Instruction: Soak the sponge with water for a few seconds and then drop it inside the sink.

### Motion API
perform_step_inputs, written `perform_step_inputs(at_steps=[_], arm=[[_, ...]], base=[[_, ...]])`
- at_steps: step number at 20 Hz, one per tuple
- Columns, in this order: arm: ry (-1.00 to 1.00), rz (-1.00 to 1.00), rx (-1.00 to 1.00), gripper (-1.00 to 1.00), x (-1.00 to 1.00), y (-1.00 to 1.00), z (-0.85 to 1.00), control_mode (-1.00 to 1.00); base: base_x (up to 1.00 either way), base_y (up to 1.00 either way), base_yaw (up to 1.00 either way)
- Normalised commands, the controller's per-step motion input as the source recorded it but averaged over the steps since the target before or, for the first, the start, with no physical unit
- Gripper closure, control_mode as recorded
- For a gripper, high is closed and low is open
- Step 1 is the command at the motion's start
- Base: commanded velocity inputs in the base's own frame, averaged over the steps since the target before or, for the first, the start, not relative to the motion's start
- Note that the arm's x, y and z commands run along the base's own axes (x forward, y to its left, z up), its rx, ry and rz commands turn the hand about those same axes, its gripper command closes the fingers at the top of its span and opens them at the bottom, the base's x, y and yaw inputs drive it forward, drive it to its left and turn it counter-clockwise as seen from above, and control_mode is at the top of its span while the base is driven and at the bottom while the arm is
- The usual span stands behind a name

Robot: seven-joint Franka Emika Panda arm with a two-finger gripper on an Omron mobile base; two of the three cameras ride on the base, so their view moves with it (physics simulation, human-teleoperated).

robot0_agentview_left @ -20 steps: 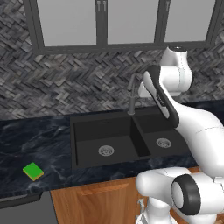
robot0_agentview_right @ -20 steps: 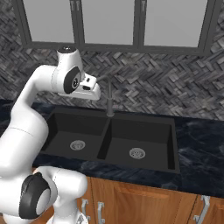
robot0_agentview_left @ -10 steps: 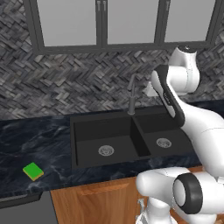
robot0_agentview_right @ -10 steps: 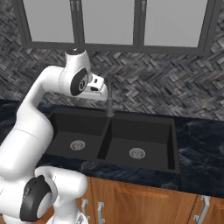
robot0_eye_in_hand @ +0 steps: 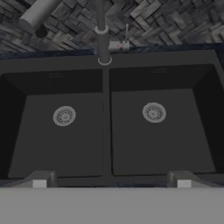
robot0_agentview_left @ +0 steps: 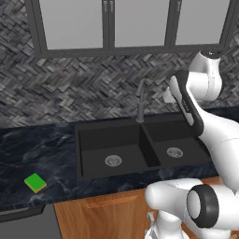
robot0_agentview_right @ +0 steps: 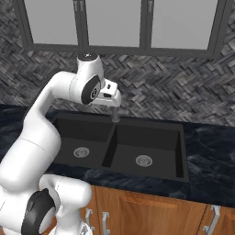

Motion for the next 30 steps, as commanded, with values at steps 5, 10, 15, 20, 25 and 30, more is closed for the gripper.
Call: perform_step_inputs(at_steps=[5, 10, 15, 20, 25, 30], arm=[[-0.11, 0.00, 0.00, -1.00, 0.00, -0.18, -0.04, -1.00], [-0.18, 0.01, 0.09, -1.00, 0.00, -0.21, -0.09, -1.00], [-0.20, 0.04, 0.09, -1.00, 0.00, -0.15, 0.00, -1.00], [-0.10, 0.04, 0.03, -1.00, 0.00, -0.11, 0.00, -1.00], [-0.05, 0.06, 0.00, -1.00, 0.00, 0.00, 0.00, -1.00], [-0.03, 0.09, 0.00, -1.00, -0.01, 0.00, 0.00, -1.00]], base=[[0.00, 0.00, 0.00], [0.00, 0.00, 0.00], [0.00, 0.00, 0.00], [0.00, 0.00, 0.00], [0.00, 0.00, 0.00], [0.00, 0.00, 0.00]])
